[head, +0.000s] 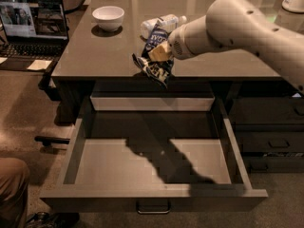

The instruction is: Pick blue chip bag from top drawer and place on counter

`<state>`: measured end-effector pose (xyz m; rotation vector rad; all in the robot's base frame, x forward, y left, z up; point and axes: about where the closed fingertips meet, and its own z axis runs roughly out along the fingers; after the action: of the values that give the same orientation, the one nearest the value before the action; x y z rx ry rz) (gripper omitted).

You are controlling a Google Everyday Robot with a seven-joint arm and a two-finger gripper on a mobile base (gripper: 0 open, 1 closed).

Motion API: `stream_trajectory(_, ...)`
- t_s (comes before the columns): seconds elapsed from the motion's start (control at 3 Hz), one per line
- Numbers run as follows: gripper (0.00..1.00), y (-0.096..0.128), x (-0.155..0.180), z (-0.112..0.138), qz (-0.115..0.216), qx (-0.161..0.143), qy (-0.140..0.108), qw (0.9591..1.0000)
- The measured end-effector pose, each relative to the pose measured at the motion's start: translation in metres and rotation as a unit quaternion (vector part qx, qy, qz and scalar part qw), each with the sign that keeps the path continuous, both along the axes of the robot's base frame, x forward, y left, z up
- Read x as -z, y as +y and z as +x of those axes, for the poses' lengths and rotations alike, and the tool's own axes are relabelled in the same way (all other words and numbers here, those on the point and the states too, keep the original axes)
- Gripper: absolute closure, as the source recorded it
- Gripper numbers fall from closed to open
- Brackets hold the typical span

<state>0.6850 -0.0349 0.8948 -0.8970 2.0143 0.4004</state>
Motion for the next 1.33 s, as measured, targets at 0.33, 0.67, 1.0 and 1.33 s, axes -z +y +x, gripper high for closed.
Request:
stream_trajectory(0.33,1.0,0.001,-0.013,0.014,0.032,0.03,-0.018,0.9989)
stream_trajectory(0.67,1.0,0.002,-0.012,0.014,0.032,0.029,-0.018,0.9989)
stream_trajectory(1.0,1.0,-0.003,0.002,0.032,0.054,0.048,-0.009,0.9973)
stream_trajectory(1.33,1.0,-0.01,0.016,0.063,0.063,0.094,0.008,0.9936)
